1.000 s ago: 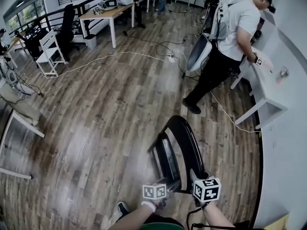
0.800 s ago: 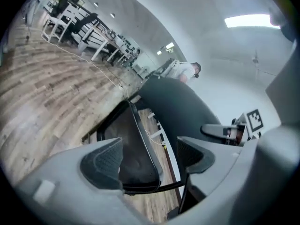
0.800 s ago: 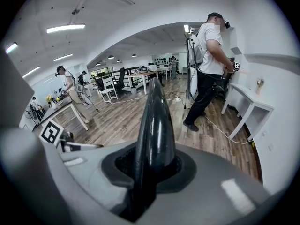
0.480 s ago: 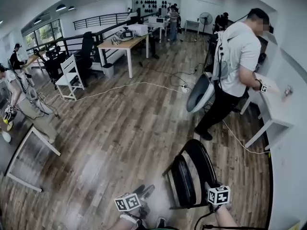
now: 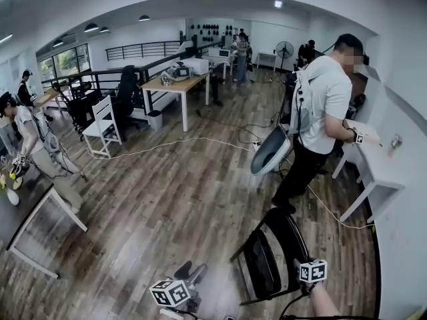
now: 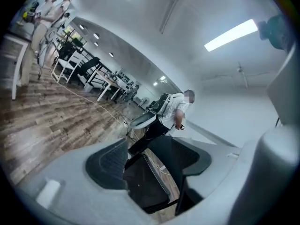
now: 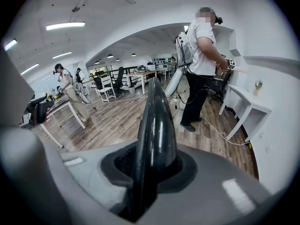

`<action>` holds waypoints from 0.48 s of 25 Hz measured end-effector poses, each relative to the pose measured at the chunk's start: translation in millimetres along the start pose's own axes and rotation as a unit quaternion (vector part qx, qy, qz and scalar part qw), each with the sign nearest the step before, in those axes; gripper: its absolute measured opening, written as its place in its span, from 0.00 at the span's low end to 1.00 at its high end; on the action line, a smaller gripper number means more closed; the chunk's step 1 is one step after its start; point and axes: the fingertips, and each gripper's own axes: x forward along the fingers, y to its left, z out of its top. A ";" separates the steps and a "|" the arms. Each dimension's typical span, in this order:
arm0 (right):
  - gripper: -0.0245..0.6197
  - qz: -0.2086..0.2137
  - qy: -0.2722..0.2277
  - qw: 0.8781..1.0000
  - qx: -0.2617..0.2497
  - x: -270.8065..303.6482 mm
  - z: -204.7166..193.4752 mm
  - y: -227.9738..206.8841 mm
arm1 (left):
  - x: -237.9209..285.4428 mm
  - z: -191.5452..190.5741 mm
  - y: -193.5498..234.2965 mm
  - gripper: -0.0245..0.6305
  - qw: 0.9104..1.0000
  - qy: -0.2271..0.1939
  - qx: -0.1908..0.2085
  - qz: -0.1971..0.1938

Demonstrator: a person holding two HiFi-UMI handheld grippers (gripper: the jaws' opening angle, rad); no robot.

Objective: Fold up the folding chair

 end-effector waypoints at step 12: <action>0.17 0.000 -0.007 1.000 -0.008 2.0 -3.1 4.6 | -46.1 47.0 14.1 0.47 0.997 -0.062 0.026 -0.033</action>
